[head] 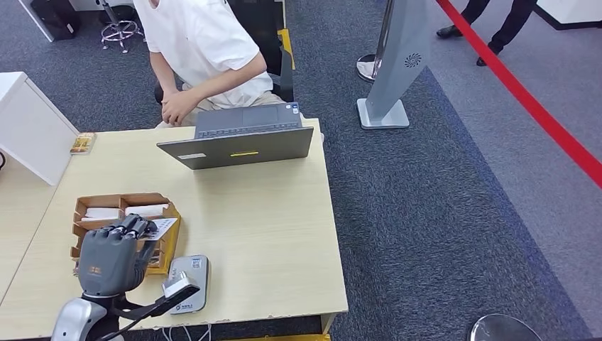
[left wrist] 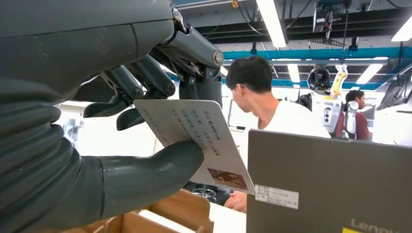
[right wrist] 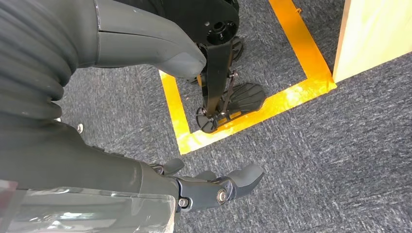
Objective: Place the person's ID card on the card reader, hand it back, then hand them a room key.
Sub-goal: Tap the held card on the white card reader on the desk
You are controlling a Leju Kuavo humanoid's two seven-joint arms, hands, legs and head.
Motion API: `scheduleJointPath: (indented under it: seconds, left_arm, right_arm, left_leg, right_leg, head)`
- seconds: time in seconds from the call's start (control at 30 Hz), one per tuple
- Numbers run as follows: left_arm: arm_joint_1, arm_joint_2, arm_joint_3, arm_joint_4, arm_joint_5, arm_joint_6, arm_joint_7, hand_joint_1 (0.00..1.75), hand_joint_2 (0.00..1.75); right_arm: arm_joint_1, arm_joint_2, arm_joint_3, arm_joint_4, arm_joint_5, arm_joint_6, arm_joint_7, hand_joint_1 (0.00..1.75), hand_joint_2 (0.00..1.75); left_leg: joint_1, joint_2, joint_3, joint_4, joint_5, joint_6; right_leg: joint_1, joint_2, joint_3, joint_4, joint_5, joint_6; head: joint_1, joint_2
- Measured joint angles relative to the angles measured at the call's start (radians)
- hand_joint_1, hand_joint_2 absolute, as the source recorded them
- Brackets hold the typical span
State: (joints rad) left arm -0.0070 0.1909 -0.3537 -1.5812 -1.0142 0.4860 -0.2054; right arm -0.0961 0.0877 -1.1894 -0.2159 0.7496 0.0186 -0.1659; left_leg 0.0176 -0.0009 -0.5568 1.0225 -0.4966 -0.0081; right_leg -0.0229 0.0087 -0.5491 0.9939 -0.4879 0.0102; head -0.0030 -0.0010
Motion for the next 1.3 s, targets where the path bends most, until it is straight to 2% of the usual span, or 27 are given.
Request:
scheduleJointPath:
  seconds: [0.63,1.3]
  left_arm:
    - [0.087,-0.019,-0.006,0.068,-0.02,-0.017,0.029,1.75,1.75]
    - [0.117,-0.023,-0.056,0.14,-0.013,-0.019,0.072,1.75,1.75]
  right_arm:
    - [0.002,0.0,-0.006,0.0,0.002,0.0,0.008,0.0,1.75]
    - [0.003,0.0,-0.006,0.001,0.005,0.001,0.009,0.0,1.75]
  left_leg:
    - [0.0,0.0,0.0,0.0,0.0,0.0]
    - [0.0,0.0,0.0,0.0,0.0,0.0]
  right_leg:
    - [0.0,0.0,0.0,0.0,0.0,0.0]
    - [0.0,0.0,0.0,0.0,0.0,0.0]
  head:
    - [0.0,0.0]
    - [0.0,0.0]
